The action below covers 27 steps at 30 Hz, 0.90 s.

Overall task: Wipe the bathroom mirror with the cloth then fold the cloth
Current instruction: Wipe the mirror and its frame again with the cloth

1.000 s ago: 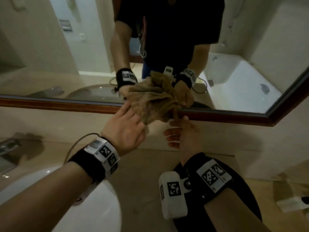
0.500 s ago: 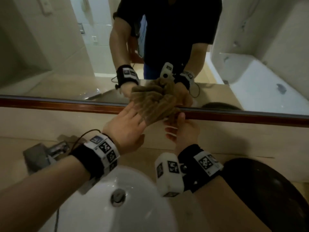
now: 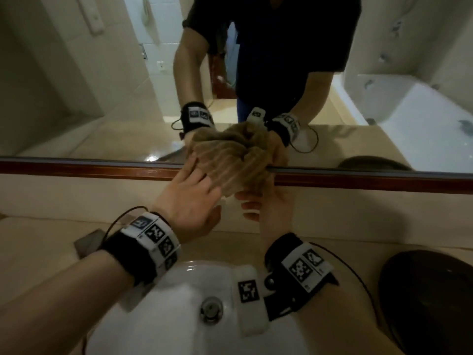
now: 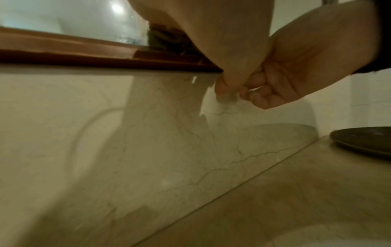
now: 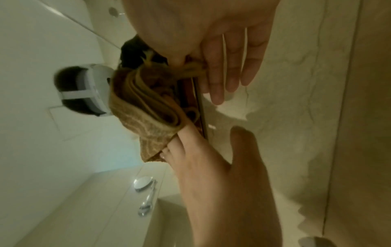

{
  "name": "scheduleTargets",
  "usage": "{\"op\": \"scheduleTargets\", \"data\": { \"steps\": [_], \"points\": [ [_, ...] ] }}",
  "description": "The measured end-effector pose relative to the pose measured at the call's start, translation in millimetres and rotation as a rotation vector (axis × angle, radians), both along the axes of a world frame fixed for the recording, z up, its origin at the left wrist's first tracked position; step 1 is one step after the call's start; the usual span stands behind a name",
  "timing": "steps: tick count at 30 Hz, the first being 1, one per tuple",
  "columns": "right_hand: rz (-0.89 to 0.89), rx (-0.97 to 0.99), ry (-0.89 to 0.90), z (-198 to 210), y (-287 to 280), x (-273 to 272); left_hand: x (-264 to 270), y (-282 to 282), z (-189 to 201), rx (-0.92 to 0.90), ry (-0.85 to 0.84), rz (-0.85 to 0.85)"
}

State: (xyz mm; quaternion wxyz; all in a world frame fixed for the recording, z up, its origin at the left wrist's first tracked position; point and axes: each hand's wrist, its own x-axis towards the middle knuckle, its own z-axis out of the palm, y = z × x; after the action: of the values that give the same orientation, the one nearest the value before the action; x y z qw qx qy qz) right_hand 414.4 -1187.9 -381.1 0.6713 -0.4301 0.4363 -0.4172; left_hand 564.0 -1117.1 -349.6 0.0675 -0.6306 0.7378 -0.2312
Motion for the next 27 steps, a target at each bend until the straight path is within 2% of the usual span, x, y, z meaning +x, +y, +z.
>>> {"op": "scheduleTargets", "data": {
  "steps": [3,7,9,13,15,17,20,22,25,26,27],
  "points": [
    [-0.046,-0.019,-0.036,-5.3,-1.6,8.4,32.2,10.8,-5.0,0.106,-0.061,0.058],
    [-0.052,-0.107,0.010,-11.0,-3.2,4.6,91.9,52.1,-4.0,0.016,0.006,0.129],
    [0.011,-0.106,-0.006,-8.2,3.3,10.9,97.4,62.0,0.0,-0.037,0.050,0.106],
    [0.087,-0.069,-0.041,-4.0,19.2,40.2,67.1,42.5,-13.3,-0.029,0.201,-0.018],
    [0.070,0.018,-0.061,-1.3,24.8,57.9,66.9,30.3,-18.2,-0.039,0.132,-0.118],
    [0.066,0.071,-0.068,-1.0,29.5,71.9,86.5,29.4,-14.4,-0.082,0.062,-0.225],
    [0.134,0.022,0.011,1.9,44.0,92.3,133.2,52.1,-0.2,-0.039,0.093,-0.296],
    [0.196,0.024,0.072,7.6,53.0,111.9,176.8,81.2,8.1,0.070,0.048,-0.189],
    [0.283,0.097,0.157,18.3,62.5,139.3,243.7,120.2,10.2,0.210,-0.035,0.087],
    [0.306,0.132,0.154,32.4,83.4,179.1,279.0,146.5,26.1,0.220,-0.042,0.147],
    [0.334,0.186,0.143,34.8,84.0,180.7,277.8,146.9,21.6,0.241,-0.025,0.175]
  ]
}}
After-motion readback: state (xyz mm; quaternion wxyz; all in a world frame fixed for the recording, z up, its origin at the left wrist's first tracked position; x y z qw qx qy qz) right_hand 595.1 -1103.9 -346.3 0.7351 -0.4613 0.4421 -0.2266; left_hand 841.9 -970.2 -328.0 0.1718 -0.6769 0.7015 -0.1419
